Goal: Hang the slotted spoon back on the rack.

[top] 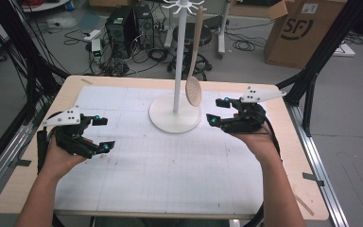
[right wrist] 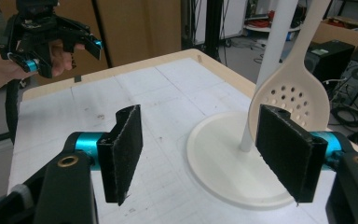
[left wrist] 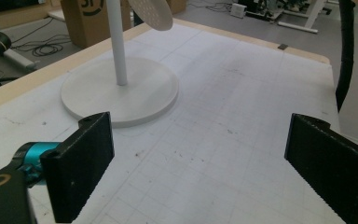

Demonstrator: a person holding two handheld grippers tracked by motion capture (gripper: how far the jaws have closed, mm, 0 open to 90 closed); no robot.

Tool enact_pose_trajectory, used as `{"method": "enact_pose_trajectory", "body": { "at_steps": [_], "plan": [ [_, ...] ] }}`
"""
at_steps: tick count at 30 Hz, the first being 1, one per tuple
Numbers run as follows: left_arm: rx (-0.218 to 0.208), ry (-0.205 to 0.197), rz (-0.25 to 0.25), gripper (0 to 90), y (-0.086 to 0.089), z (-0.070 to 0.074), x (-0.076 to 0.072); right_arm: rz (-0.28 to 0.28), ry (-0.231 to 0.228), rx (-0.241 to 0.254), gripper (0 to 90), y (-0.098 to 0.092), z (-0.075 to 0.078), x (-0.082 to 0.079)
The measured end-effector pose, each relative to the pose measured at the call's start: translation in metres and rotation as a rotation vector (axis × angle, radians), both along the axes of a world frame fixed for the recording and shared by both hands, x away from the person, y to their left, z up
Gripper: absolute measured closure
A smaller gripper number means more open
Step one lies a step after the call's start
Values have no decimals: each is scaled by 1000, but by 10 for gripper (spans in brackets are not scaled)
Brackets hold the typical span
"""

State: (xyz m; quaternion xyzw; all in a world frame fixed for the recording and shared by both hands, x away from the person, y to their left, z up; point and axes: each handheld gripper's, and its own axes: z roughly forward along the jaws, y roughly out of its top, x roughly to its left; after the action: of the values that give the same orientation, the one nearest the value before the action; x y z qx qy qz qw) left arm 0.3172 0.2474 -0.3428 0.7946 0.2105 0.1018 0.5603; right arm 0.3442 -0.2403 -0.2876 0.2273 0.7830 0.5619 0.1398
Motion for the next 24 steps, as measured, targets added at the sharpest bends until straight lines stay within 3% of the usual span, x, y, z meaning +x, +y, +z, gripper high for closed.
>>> {"method": "enact_pose_trajectory", "body": {
  "at_steps": [9,24],
  "plan": [
    [3,5,-1,87,-1,-3,-1,-25,7,5,300,-9,-17,-5],
    [9,15,-1,85,-2,-10,-3,-73,20,20,283,-25,-62,-18]
  ]
}}
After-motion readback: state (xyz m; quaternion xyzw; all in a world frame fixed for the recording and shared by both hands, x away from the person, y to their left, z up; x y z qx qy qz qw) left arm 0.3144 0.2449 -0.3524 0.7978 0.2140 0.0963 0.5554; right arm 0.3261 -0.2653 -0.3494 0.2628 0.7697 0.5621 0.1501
